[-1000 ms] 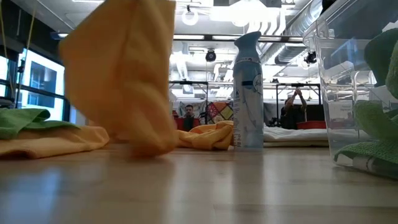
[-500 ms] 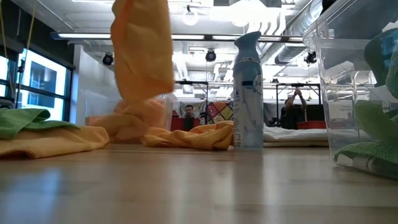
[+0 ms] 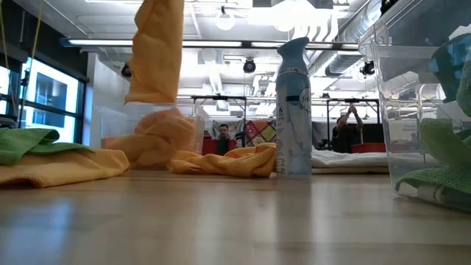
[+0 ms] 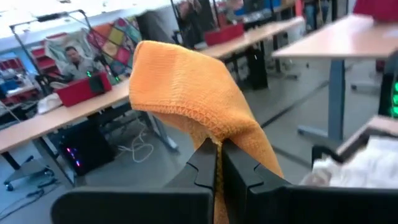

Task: Sort microfiber towel by color & place in baskets
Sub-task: Put the yellow microfiber towel into the top transparent bin

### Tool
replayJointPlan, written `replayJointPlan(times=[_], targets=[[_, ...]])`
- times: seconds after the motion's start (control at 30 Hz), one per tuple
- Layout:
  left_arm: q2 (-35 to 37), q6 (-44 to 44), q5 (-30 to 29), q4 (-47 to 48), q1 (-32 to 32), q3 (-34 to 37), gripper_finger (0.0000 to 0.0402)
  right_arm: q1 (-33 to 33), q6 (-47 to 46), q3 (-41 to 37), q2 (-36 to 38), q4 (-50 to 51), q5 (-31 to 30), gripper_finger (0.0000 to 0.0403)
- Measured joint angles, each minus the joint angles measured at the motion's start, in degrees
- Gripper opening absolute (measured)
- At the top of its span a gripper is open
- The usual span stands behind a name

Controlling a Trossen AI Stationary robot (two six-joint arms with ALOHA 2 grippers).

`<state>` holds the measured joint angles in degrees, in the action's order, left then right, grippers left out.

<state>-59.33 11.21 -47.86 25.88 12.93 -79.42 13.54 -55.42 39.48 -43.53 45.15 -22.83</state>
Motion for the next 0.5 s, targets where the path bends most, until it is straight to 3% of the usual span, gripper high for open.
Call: replayJointPlan(times=[0.17,0.4,0.5], targets=[[-0.1,-2.9,8.4,5.5,7.2,3.0,0.0000,0.0,-2.9,0.0,0.0,0.0,-2.0,0.0000],[-0.1,-5.2,19.2,5.9,16.9,10.3,0.0000,0.0,-5.4,0.0,0.0,0.0,-4.6,0.0000],[-0.4,-7.4,26.4,5.5,20.8,13.6,0.0000,0.0,-6.4,0.0,0.0,0.0,-5.8,0.0000]])
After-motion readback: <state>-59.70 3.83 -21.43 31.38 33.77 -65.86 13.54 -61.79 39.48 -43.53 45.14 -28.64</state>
